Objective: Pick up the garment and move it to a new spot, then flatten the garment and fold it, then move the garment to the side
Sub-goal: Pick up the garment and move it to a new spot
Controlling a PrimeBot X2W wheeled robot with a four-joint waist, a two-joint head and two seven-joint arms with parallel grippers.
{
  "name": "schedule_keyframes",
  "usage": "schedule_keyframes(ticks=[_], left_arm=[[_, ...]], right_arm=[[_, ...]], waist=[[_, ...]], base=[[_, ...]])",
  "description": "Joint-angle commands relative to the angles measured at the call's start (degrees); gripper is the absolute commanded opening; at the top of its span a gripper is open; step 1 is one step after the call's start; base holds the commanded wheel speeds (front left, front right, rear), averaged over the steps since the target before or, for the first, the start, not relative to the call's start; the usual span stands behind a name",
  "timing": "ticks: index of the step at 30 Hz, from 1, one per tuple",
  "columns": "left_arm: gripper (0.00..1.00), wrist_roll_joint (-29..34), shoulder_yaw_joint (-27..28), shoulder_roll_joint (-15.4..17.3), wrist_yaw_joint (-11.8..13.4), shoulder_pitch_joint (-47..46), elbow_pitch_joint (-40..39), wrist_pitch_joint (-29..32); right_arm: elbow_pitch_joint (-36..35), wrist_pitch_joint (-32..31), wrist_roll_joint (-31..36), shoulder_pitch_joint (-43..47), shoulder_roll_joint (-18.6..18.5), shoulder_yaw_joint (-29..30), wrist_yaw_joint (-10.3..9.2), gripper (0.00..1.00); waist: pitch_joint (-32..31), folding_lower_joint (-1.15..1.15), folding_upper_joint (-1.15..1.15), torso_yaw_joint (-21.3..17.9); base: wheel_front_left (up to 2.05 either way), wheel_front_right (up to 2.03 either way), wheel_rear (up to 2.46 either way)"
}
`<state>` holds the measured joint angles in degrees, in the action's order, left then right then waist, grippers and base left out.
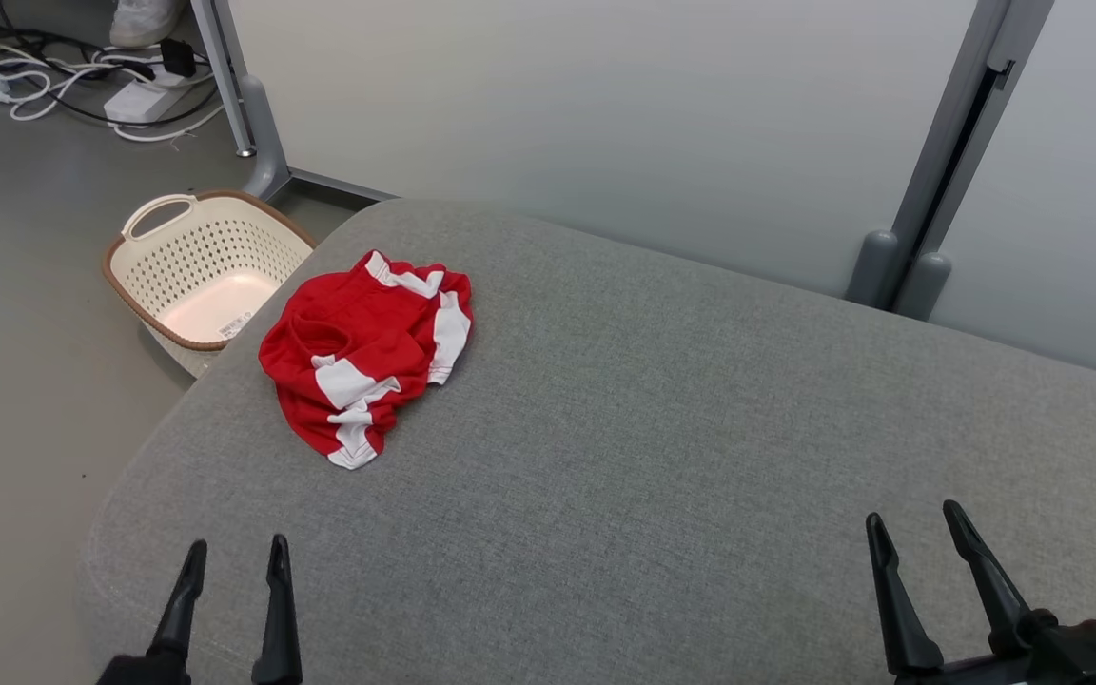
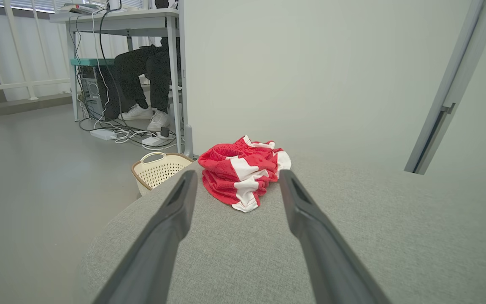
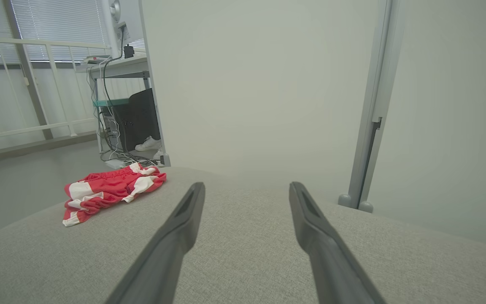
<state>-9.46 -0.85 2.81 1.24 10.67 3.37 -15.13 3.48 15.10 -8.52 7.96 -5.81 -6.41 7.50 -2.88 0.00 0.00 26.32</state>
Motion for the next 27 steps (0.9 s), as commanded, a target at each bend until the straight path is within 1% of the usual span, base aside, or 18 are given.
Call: schedule_keyframes(ticks=[1, 5, 7, 10, 12, 16, 18, 23, 25, 27], left_arm=[[1.0, 0.5, 0.48, 0.2, -0.32, -2.03, -0.08, 0.01], [1.0, -0.07, 1.89, 0.27, -3.56, -9.02, 3.14, 0.01], [1.0, -0.12, 2.39, 1.42, -5.06, -14.67, 6.54, 0.0], [1.0, -1.3, 2.0, 3.53, -6.76, -24.92, 14.74, 1.09], [1.0, -3.33, 2.15, 4.72, -7.32, -32.45, 19.97, 4.97], [1.0, -7.06, 2.72, 7.16, -8.16, -46.04, 29.57, 14.67], [1.0, -8.19, 3.15, 8.11, -7.75, -51.47, 34.34, 19.53], [1.0, -9.61, 3.45, 10.74, -6.64, -60.83, 46.35, 31.33], [1.0, -9.67, 3.24, 11.4, -6.3, -62.65, 50.37, 34.39], [1.0, -9.6, 3.0, 12.53, -6.51, -63.86, 53.72, 36.38]], right_arm=[[-0.19, 0.06, -0.11, -0.67, -0.67, -0.1, -0.01, 1.0], [-0.58, 0.06, 0.35, -2.11, -2.78, -0.81, -0.01, 1.0], [-0.94, 0.06, 0.54, -3.18, -4.26, -1.13, -0.01, 1.0], [-1.36, 0.06, 0.49, -5.09, -6.52, -0.94, -0.01, 1.0], [-1.86, 0.06, 0.68, -6.57, -8.06, -1.0, -0.01, 1.0], [-2.78, 0.06, 0.62, -9.55, -10.61, -0.34, -0.01, 1.0], [-3.32, 0.06, 0.55, -10.9, -11.39, 0.07, -0.01, 1.0], [-4.02, 0.06, 0.54, -13.81, -12.72, -0.27, -0.01, 1.0], [-4.27, 0.06, 0.49, -14.74, -12.73, -0.26, -0.01, 1.0], [-4.64, 0.06, 0.59, -15.57, -12.65, -0.49, -0.01, 1.0]], waist=[[0.9, 0.0, 0.0, 0.03], [4.49, 0.0, 0.0, -1.14], [7.04, 0.0, 0.0, -2.09], [10.94, 0.0, 0.0, -3.54], [13.86, 0.0, 0.0, -4.58], [19.13, 0.0, 0.0, -6.58], [21.39, 0.0, 0.0, -7.53], [25.47, 0.0, 0.0, -10.1], [26.7, 0.0, 0.0, -11.07], [27.88, 0.0, 0.0, -12.04]], base=[[0.0, 0.0, 0.0], [0.0, 0.0, 0.0], [0.0, 0.0, 0.0], [0.0, 0.0, 0.0], [0.0, 0.0, 0.0], [0.0, 0.0, 0.0], [0.0, 0.0, 0.0], [0.0, 0.0, 0.0], [0.0, 0.0, 0.0], [0.0, 0.0, 0.0]])
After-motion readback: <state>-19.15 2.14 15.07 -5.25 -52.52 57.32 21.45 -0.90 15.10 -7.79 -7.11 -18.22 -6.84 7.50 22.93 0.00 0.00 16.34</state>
